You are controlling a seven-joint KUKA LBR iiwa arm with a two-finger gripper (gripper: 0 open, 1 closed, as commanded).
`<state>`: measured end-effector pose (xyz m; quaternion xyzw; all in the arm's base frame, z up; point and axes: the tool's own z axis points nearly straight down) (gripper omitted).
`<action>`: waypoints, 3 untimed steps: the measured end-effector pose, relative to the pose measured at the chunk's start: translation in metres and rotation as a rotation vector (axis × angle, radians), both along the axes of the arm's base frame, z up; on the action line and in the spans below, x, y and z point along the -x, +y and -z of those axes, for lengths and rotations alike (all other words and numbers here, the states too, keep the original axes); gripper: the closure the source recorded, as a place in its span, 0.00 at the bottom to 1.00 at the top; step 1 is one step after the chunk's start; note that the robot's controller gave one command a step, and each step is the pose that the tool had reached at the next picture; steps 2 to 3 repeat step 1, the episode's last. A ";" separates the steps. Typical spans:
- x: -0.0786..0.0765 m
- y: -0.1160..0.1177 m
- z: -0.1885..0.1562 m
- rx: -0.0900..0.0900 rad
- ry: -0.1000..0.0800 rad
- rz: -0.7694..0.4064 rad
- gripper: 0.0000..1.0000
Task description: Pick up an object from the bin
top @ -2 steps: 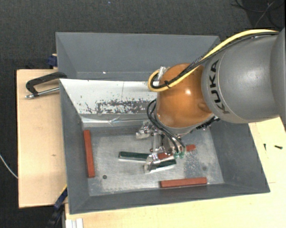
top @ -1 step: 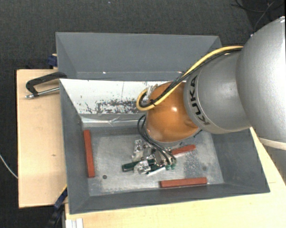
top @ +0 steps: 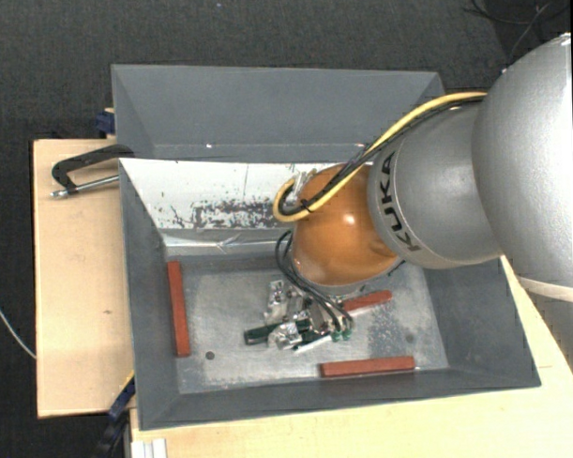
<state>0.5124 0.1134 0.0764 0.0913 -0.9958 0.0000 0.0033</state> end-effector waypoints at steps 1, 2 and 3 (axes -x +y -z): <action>-0.027 0.029 -0.145 -0.004 -0.013 -0.084 1.00; -0.027 0.029 -0.145 -0.004 -0.013 -0.084 1.00; -0.027 0.029 -0.145 -0.004 -0.013 -0.084 1.00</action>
Offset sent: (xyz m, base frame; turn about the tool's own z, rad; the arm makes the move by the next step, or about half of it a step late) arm 0.0000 0.0000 0.0000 0.0000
